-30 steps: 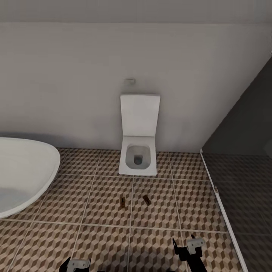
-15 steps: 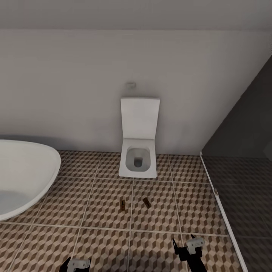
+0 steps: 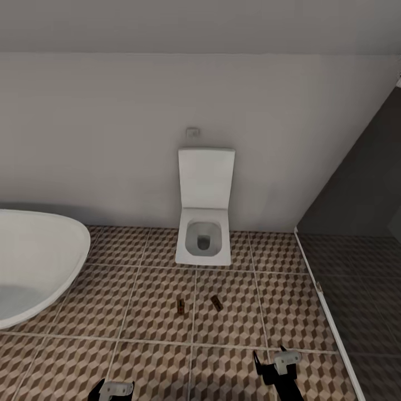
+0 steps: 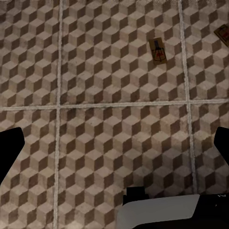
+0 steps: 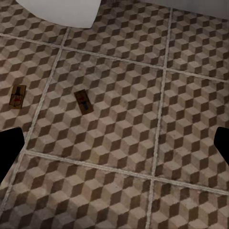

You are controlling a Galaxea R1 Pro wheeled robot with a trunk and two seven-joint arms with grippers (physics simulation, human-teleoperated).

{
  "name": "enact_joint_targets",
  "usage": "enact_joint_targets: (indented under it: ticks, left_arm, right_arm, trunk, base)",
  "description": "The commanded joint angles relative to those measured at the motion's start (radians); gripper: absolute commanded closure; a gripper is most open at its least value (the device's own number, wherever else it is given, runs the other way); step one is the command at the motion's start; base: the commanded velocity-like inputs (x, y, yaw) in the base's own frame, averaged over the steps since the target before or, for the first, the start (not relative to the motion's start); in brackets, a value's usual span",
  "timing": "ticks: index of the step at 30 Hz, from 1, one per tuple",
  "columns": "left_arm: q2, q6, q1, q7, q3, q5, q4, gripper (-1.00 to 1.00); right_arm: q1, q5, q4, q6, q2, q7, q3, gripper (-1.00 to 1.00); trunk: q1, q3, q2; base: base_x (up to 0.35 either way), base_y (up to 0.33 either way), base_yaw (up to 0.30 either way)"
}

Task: Take the four mousetraps from the cabinet in the bathroom and place them on the bathroom floor. Make sure all four end up on the same floor surface, and ensure that at least two of them are either under or directly next to the same bathroom sink.

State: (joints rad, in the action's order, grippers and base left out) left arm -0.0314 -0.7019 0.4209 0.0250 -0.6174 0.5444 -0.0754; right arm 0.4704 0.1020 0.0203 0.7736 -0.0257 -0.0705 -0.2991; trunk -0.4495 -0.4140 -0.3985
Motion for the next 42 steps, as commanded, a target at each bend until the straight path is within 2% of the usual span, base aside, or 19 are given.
enact_joint_targets:
  ticks: [1,42]
  left_arm:
    - [0.001,-0.004,0.001,0.003,-0.008,0.003,-0.003,-1.00]
    - [0.001,-0.002,-0.002,0.003,-0.008,0.003,-0.003,-1.00]
  right_arm:
    - [0.000,0.010,0.000,0.003,0.000,-0.001,-0.009,-1.00]
    - [0.000,0.010,0.000,0.003,0.003,-0.002,-0.009,-1.00]
  trunk:
    - [-0.001,0.000,-0.002]
    - [-0.001,0.066,-0.002]
  base:
    - [0.000,0.000,0.000]
    - [0.000,0.000,0.000]
